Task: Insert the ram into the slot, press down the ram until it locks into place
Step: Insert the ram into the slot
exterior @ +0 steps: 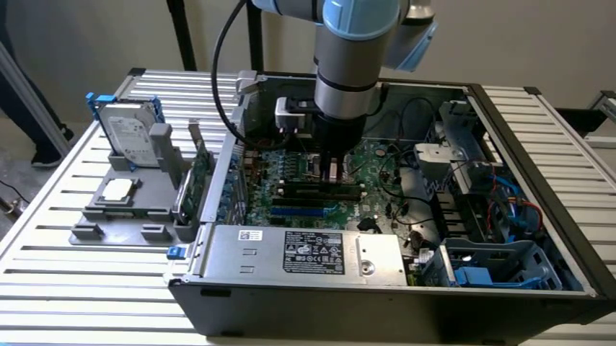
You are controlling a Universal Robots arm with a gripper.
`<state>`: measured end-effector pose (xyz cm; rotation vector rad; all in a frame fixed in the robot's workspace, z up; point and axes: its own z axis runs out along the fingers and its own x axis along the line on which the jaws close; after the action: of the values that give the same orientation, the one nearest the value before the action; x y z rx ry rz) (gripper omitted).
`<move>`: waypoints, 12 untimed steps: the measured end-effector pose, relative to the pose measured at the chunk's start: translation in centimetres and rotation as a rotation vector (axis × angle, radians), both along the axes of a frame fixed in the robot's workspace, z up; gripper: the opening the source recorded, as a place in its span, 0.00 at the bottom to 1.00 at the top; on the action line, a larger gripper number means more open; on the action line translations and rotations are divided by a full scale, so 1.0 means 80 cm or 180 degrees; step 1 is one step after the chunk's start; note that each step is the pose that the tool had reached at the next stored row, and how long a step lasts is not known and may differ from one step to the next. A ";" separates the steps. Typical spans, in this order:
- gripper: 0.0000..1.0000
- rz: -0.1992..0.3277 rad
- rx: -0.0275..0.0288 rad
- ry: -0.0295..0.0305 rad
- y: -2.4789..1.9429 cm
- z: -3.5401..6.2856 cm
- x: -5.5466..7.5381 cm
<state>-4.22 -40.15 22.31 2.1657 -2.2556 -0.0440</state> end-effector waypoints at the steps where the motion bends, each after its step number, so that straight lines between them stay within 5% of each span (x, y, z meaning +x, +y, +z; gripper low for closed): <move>1: 0.13 0.0000 0.0000 0.0000 0.0000 0.000 0.000; 7: 0.21 0.0000 0.0002 -0.0001 0.0001 0.002 0.000; 12: 0.21 0.0000 0.0001 0.0001 0.0001 0.025 0.000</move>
<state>-4.22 -40.15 24.30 2.1656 -2.2556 -0.0449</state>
